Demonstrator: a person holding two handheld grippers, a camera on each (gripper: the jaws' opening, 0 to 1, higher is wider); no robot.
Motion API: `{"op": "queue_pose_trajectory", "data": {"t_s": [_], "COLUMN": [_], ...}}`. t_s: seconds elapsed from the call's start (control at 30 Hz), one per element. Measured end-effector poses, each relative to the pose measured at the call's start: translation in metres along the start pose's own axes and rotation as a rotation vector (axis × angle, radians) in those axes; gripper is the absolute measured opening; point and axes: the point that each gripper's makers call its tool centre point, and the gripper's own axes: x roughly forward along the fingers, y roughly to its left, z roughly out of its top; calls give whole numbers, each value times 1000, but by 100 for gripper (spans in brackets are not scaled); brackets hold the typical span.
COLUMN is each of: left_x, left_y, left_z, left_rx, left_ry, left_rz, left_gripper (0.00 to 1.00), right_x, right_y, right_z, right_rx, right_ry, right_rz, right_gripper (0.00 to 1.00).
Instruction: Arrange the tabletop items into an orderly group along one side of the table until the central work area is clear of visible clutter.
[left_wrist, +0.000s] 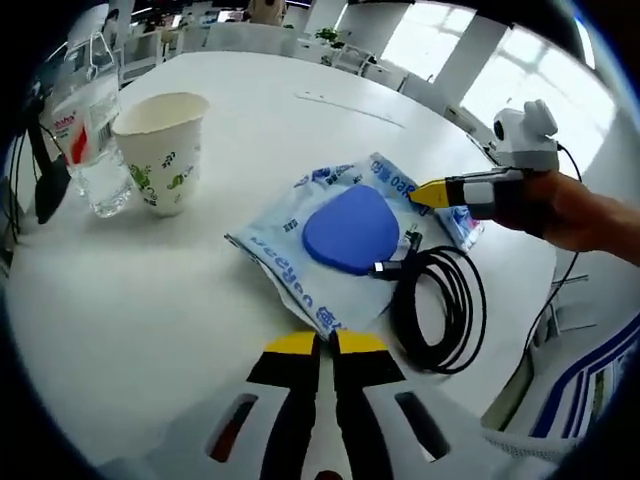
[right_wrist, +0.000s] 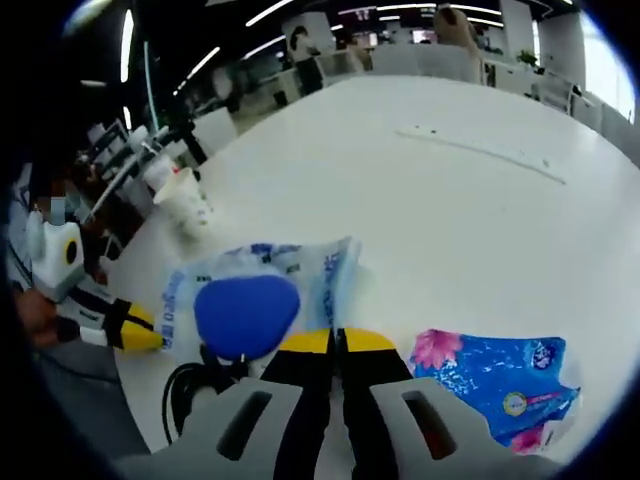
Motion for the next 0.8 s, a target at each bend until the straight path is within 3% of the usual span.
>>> {"op": "queue_pose_trajectory", "data": {"t_s": [0.53,0.8], "left_x": [-1,0], "left_y": [19,24], "left_z": [39,45], "left_rx": [-14,2], "left_ry": [-65,-83], "left_rz": [38,37], "left_gripper": [0,0], "right_x": [-19,-29], "right_y": [13,25], "right_z": [-9,-16], "right_rx": [30,18], "right_ry": [-32,-34], "right_rz": [-13,-10], "right_gripper": [0,0]}}
